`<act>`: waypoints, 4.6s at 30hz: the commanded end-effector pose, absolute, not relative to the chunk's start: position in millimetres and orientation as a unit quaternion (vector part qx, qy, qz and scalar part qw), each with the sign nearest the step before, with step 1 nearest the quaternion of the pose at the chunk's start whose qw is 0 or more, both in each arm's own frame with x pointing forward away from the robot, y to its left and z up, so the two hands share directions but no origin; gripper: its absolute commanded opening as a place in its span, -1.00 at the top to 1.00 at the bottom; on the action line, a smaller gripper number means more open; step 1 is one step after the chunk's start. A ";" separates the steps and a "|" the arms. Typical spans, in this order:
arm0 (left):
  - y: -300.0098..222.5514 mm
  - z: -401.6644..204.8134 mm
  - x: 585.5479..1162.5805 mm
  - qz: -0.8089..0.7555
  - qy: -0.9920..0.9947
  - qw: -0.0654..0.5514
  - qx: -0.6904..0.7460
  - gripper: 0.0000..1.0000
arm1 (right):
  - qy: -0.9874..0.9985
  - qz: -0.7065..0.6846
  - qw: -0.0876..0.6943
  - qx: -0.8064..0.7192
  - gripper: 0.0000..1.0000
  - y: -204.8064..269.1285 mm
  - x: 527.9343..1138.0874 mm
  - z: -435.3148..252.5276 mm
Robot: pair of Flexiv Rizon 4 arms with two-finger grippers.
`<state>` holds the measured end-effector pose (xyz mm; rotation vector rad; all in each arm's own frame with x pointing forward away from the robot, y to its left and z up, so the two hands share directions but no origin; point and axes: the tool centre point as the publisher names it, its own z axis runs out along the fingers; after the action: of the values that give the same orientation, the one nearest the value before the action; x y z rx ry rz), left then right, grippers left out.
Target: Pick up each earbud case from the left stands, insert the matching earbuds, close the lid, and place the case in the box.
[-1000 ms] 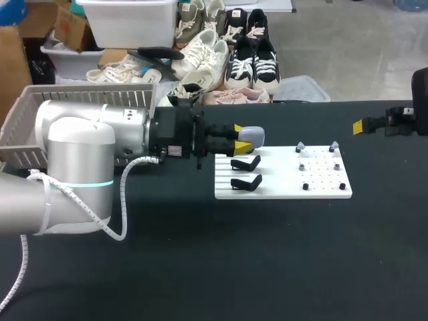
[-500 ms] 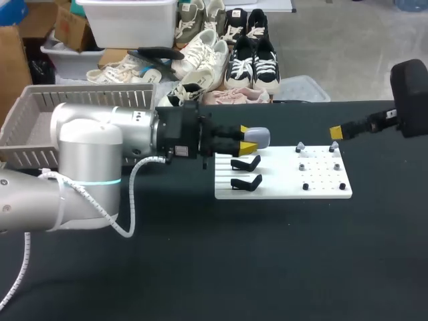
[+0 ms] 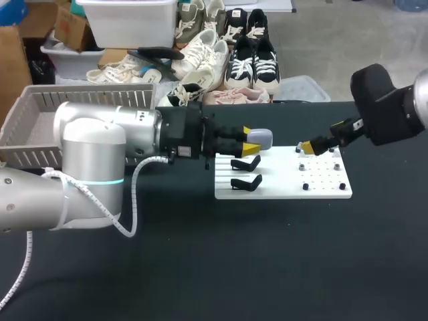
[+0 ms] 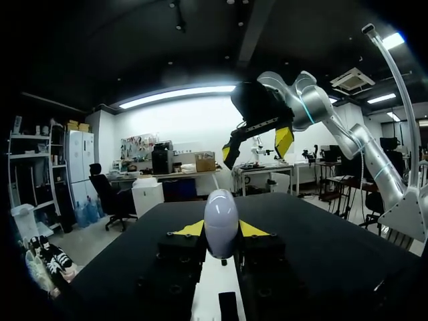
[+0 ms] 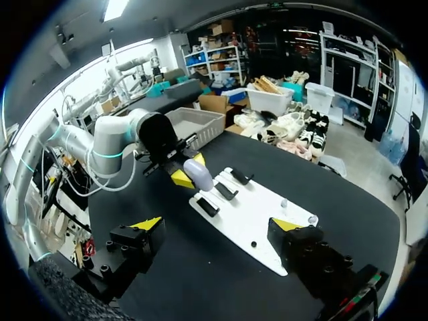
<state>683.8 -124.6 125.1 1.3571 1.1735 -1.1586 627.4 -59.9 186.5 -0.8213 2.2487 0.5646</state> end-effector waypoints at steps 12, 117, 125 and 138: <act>-127.3 117.5 683.3 -0.495 0.483 0.477 0.542 1.00 | 0.879 0.169 0.321 -0.310 -1.00 -27.1 637.7 176.6; -129.7 114.4 683.8 -0.493 0.489 0.465 0.548 1.00 | 0.921 -0.083 0.252 -0.284 -1.00 -93.8 701.5 177.4; -129.7 114.4 683.8 -0.493 0.489 0.465 0.548 1.00 | 0.943 -0.122 0.184 -0.250 -1.00 -122.7 712.2 144.1; -129.7 114.4 683.8 -0.493 0.489 0.465 0.548 1.00 | 0.957 -0.116 0.140 -0.226 -1.00 -139.2 734.8 109.0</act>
<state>683.4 -129.9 114.5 1.3456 1.2022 -1.2113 724.6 -141.5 113.9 -0.6546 2.7429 -0.3312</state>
